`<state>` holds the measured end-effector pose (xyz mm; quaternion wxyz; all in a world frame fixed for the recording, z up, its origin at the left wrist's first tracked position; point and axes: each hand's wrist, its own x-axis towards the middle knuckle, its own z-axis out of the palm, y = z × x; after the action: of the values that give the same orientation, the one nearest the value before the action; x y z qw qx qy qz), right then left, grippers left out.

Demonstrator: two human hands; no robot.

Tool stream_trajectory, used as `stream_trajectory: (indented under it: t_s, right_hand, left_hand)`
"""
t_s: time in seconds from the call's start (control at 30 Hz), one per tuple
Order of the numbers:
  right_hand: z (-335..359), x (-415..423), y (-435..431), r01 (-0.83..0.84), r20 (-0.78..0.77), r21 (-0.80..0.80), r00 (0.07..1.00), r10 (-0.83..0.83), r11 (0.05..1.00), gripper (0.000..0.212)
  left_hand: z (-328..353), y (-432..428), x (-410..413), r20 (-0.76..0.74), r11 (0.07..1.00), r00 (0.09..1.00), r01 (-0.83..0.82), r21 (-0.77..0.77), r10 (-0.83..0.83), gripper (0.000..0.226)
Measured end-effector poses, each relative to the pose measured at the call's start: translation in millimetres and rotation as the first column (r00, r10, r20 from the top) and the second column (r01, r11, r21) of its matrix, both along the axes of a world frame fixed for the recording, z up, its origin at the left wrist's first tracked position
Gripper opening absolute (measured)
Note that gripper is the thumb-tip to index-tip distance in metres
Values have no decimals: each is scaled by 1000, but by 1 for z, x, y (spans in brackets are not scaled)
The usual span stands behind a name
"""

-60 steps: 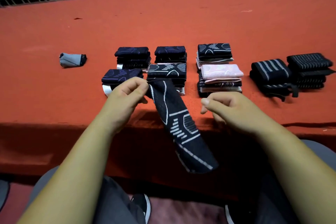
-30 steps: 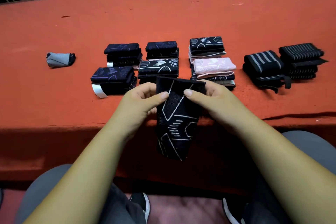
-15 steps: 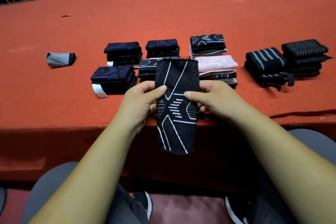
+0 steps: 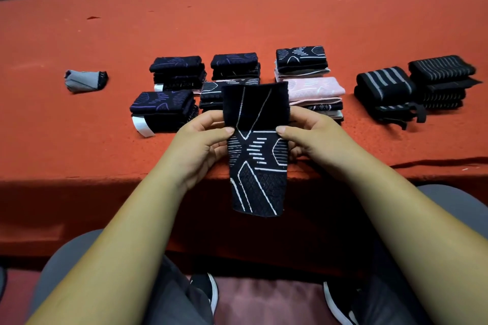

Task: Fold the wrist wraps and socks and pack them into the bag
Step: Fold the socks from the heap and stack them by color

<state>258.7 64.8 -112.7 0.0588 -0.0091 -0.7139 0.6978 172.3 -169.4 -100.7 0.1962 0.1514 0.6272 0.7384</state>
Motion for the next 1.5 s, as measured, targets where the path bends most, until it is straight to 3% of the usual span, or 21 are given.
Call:
stream_trajectory:
  t_s: [0.13, 0.23, 0.33, 0.47, 0.63, 0.83, 0.93, 1.07, 1.17, 1.27, 1.33, 1.5]
  right_hand:
    - [4, 2, -4, -8, -22, -22, 1000, 7, 1000, 36]
    - [4, 4, -3, 6, 51, 90, 999, -10, 996, 49]
    - [10, 8, -5, -14, 85, 7, 996, 13, 1000, 55]
    - [11, 9, -6, -52, 98, -12, 994, 53, 999, 47]
    - [8, 10, -3, -62, 66, 119, 996, 55, 991, 26]
    - [7, 10, -3, -104, 79, 99, 992, 97, 990, 28]
    - [8, 11, -3, -113, 93, 73, 990, 106, 991, 28]
    - [8, 12, -3, -129, 69, 98, 990, 123, 987, 29]
    - [8, 10, -3, -121, 70, 128, 991, 112, 984, 39]
    - [10, 11, 0, -120, 84, 35, 990, 117, 992, 67]
    - [10, 11, 2, -114, 68, 32, 991, 112, 993, 74]
    - [1, 6, 1, -45, 40, 54, 998, 43, 998, 37]
  left_hand:
    - [0, -2, 2, 53, 1000, 998, -20, 4, 19, 30]
    - [1, -4, 2, 77, 999, 996, -40, -3, 40, 33]
    - [1, -3, 3, 92, 998, 994, -62, 11, 61, 30]
    - [1, -3, 4, 105, 1000, 994, 1, -26, 2, 20]
    - [2, -12, 8, 43, 972, 986, 167, -165, -162, 51]
    - [2, -13, 6, 19, 971, 1000, 18, -236, -14, 35]
    - [0, -13, 6, -7, 953, 999, 41, -300, -45, 23]
    - [2, -10, 7, 64, 972, 997, 54, -230, -41, 22]
    - [2, -9, 6, 121, 983, 992, 62, -174, -42, 32]
    - [1, -9, 4, 148, 987, 989, 43, -158, -19, 32]
    - [0, -8, 4, 156, 988, 988, 33, -152, -9, 33]
    - [-1, -8, 3, 162, 988, 987, 5, -154, 20, 31]
